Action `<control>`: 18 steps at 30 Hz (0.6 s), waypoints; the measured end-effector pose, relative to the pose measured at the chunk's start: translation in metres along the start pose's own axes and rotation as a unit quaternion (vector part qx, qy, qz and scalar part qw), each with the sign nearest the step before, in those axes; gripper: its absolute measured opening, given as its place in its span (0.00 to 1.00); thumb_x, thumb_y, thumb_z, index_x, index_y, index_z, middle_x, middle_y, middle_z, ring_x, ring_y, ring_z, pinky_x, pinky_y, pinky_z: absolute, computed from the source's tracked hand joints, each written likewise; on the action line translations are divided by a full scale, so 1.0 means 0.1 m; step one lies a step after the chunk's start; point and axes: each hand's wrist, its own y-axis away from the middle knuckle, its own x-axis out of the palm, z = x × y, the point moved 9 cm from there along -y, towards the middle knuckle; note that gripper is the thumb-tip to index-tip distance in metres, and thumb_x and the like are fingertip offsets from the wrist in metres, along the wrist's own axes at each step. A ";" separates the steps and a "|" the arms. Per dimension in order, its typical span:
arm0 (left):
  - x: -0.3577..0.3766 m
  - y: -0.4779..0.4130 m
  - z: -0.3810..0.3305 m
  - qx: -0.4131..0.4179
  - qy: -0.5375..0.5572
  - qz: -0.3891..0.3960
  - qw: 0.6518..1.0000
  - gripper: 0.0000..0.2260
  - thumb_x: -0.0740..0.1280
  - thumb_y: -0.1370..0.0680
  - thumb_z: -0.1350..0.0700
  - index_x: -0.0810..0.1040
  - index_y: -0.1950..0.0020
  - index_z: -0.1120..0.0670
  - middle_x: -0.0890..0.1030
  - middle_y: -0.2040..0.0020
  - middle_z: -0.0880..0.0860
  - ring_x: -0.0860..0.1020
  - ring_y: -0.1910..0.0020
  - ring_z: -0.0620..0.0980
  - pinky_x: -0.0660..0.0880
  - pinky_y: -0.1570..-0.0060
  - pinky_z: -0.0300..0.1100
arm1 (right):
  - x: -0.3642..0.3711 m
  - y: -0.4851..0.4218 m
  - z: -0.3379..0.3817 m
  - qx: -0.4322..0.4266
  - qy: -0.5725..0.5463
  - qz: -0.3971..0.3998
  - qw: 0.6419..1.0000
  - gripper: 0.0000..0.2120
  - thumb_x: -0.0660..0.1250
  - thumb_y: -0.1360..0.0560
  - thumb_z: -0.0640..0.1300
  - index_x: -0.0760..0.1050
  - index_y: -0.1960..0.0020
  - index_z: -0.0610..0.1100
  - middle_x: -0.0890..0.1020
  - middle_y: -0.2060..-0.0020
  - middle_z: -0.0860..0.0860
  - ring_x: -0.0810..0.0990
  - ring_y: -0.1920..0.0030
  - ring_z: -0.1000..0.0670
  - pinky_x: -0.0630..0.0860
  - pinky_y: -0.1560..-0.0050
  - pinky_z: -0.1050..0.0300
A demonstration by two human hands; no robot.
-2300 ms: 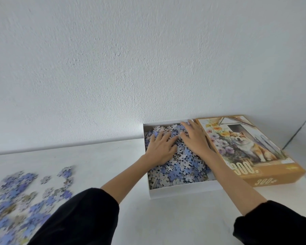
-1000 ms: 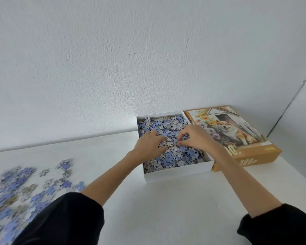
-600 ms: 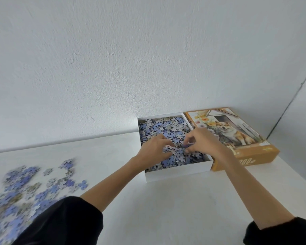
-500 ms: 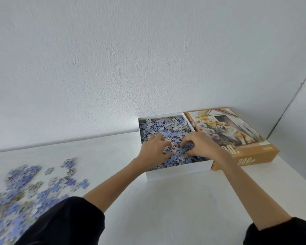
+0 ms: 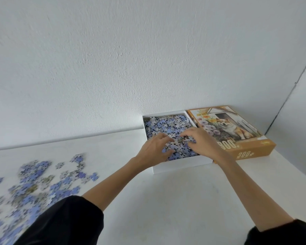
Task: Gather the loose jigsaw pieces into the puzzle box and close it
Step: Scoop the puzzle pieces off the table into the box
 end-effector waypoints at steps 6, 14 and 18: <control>-0.47 0.31 0.23 -0.005 0.001 -0.065 0.998 0.18 0.63 0.22 0.51 0.70 0.32 0.53 0.71 0.36 0.53 0.71 0.39 0.50 0.67 0.48 0.39 | -0.06 -0.03 0.53 -0.053 -0.054 -0.101 0.992 0.17 0.64 0.25 0.39 0.74 0.38 0.48 0.77 0.40 0.50 0.72 0.37 0.49 0.70 0.37 0.51; -1.10 1.10 0.93 -0.055 -0.027 -0.106 0.993 0.18 0.64 0.22 0.51 0.70 0.33 0.52 0.71 0.36 0.52 0.71 0.39 0.50 0.70 0.48 0.40 | 0.31 -0.17 1.48 -0.091 -0.092 -0.090 0.987 0.16 0.65 0.27 0.38 0.75 0.39 0.47 0.77 0.41 0.49 0.73 0.38 0.49 0.70 0.40 0.54; -1.40 1.61 1.32 -0.066 -0.034 -0.104 0.992 0.18 0.65 0.23 0.52 0.70 0.33 0.54 0.72 0.37 0.55 0.72 0.41 0.52 0.68 0.47 0.38 | 0.59 -0.19 2.08 -0.113 -0.097 -0.085 0.985 0.16 0.65 0.27 0.39 0.75 0.39 0.47 0.77 0.42 0.50 0.73 0.40 0.49 0.68 0.42 0.59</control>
